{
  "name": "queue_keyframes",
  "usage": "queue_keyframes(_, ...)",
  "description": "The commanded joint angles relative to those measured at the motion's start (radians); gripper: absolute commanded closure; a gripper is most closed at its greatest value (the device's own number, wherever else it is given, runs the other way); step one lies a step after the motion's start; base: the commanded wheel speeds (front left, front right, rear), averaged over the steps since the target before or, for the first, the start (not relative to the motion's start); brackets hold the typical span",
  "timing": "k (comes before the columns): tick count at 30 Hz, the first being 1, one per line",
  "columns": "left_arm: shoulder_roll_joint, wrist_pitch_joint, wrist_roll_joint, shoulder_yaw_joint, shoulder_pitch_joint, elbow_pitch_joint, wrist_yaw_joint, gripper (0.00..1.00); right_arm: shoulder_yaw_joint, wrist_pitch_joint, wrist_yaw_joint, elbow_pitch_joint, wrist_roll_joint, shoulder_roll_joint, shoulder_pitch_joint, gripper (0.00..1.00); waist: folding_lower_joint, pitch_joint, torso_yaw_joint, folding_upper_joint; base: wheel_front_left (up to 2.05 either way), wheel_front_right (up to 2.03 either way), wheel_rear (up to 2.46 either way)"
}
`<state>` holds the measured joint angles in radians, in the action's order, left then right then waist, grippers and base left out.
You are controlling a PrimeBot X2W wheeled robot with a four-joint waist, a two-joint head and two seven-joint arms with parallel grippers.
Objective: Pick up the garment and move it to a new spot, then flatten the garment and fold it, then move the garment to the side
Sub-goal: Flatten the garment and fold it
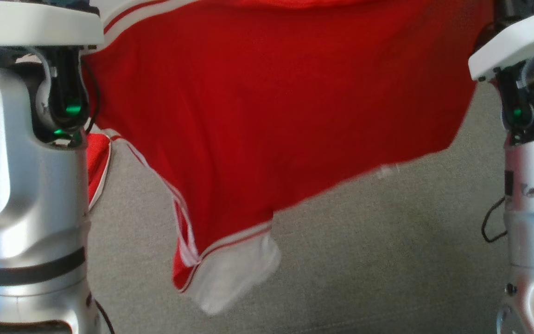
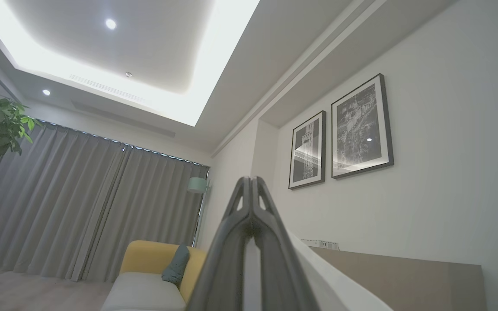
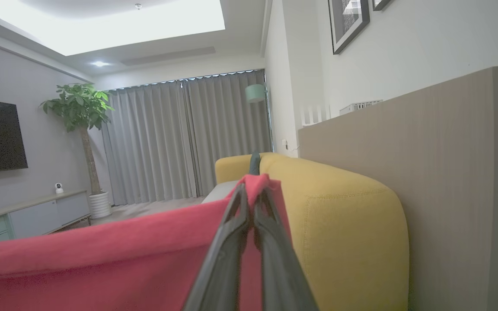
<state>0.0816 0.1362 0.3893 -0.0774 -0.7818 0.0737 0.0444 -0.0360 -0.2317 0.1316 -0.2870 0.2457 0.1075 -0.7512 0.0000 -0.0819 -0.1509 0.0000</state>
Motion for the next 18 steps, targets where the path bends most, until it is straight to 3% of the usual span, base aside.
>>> queue_keyframes(1,0.029,-0.013,0.010,0.036,-0.028,-0.020,0.003,1.00,0.015,-0.018,-0.001,0.047,0.006,-0.018,-0.012,1.00,0.0000,0.003,0.001,0.0000,0.00,0.00,0.00)
queue_keyframes(6,0.031,-0.061,0.040,0.036,-0.043,0.006,-0.002,1.00,-0.003,-0.084,-0.001,0.078,0.016,-0.032,-0.010,1.00,0.0000,0.034,-0.003,0.0000,0.00,0.00,0.00)
queue_keyframes(11,0.073,-0.087,0.034,0.035,-0.148,0.124,-0.018,1.00,-0.012,-0.097,-0.001,-0.012,0.015,-0.048,-0.109,1.00,0.0000,0.118,-0.012,0.0000,0.00,0.00,0.00)
queue_keyframes(18,0.103,-0.028,0.004,0.021,-0.504,0.396,-0.047,1.00,-0.071,0.095,-0.001,-0.279,-0.027,-0.055,-0.457,1.00,0.0000,0.326,0.005,0.0000,0.00,0.00,0.00)
